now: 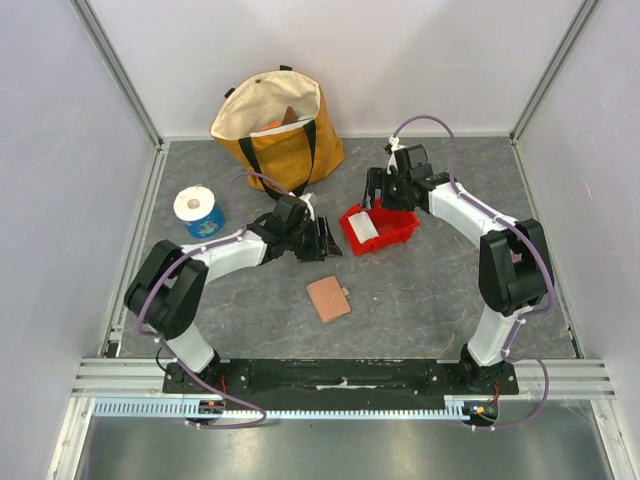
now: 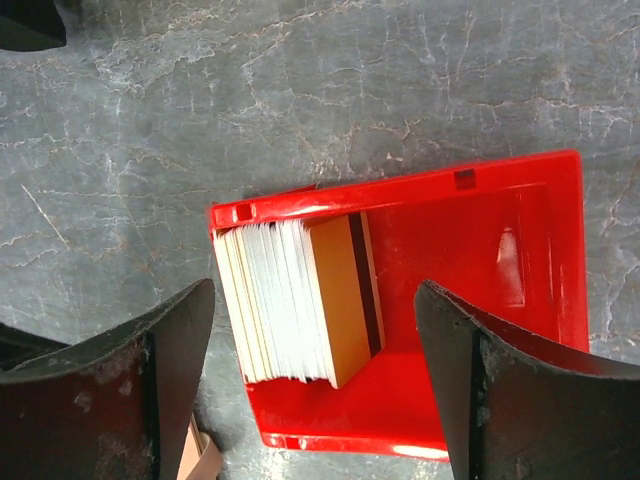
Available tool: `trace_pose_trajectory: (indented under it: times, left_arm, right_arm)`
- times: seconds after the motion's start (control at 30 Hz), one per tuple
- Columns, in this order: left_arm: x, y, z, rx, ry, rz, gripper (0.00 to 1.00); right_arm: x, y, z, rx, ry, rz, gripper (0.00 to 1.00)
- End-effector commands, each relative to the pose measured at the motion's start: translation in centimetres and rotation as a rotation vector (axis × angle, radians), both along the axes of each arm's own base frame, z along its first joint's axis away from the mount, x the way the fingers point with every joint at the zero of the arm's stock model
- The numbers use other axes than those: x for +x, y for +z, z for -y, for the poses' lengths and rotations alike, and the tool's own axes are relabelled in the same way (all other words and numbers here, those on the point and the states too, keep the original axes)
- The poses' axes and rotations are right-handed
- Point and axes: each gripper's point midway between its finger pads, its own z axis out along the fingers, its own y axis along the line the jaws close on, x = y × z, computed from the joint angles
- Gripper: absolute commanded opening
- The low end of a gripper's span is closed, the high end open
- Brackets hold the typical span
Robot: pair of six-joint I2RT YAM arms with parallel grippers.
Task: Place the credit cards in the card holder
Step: Pick up the credit card from the storage box.
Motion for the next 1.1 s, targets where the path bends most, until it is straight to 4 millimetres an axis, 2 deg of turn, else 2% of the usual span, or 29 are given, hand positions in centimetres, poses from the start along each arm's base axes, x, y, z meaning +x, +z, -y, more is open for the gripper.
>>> trace_pose_trajectory:
  times: [0.0, 0.2, 0.33, 0.7, 1.07]
  left_arm:
    - [2.7, 1.7, 2.5, -0.102, -0.035, 0.062, 0.63]
    - [4.3, 0.7, 3.6, -0.128, -0.017, 0.046, 0.62]
    - [4.5, 0.0, 4.2, -0.149, -0.018, 0.030, 0.61]
    - [4.6, -1.0, 4.7, -0.171, -0.017, 0.006, 0.59]
    - [4.3, -1.5, 4.5, -0.167, -0.014, -0.005, 0.58]
  right_arm:
    - [1.3, 1.6, -1.7, 0.070, 0.081, 0.045, 0.88]
    - [1.6, -0.5, -2.1, 0.078, 0.092, 0.003, 0.89]
    - [1.6, -1.4, -2.2, 0.079, 0.103, -0.009, 0.89]
    - [0.3, -3.2, -3.1, 0.132, 0.151, -0.063, 0.91]
    - [-0.3, -4.0, -2.6, 0.118, 0.136, -0.071, 0.92]
